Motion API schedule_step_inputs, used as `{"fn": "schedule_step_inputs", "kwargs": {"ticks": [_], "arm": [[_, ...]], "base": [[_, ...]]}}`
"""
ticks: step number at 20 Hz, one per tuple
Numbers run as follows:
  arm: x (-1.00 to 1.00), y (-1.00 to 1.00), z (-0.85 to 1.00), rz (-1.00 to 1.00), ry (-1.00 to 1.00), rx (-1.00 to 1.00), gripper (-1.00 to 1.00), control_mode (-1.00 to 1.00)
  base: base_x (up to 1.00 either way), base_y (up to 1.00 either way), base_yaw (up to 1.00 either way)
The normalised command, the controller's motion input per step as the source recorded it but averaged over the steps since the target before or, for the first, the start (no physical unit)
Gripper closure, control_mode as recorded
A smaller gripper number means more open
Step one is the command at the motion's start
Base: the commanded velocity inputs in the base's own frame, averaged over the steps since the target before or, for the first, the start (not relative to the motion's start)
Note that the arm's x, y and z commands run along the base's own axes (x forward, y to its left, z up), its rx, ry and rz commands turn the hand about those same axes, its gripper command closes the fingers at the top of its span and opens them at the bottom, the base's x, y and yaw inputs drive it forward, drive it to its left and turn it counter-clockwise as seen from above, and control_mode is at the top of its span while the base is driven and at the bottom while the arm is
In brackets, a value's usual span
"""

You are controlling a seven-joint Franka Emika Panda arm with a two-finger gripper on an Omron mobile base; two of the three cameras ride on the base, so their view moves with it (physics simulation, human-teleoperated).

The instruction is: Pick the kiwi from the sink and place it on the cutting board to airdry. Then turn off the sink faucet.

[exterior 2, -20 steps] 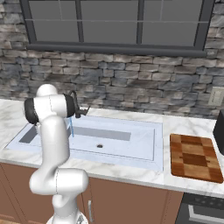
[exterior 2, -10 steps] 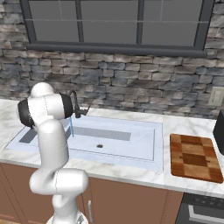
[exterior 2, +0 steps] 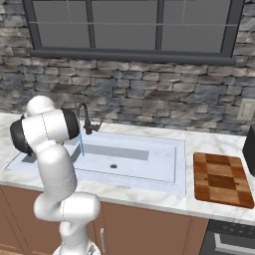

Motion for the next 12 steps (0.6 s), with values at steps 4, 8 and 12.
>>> {"fn": "schedule_step_inputs", "kwargs": {"ticks": [4, 8, 12], "arm": [[-0.25, -0.17, 0.26, -0.03, -0.04, 0.0, 1.0, -1.0], [-0.27, -0.17, 0.24, -0.04, -0.04, 0.01, 1.0, -1.0], [-0.28, -0.17, 0.23, -0.04, -0.03, 0.01, 1.0, -1.0]], "base": [[0.0, 0.0, 0.0], [0.0, 0.0, 0.0], [0.0, 0.0, 0.0]]}}
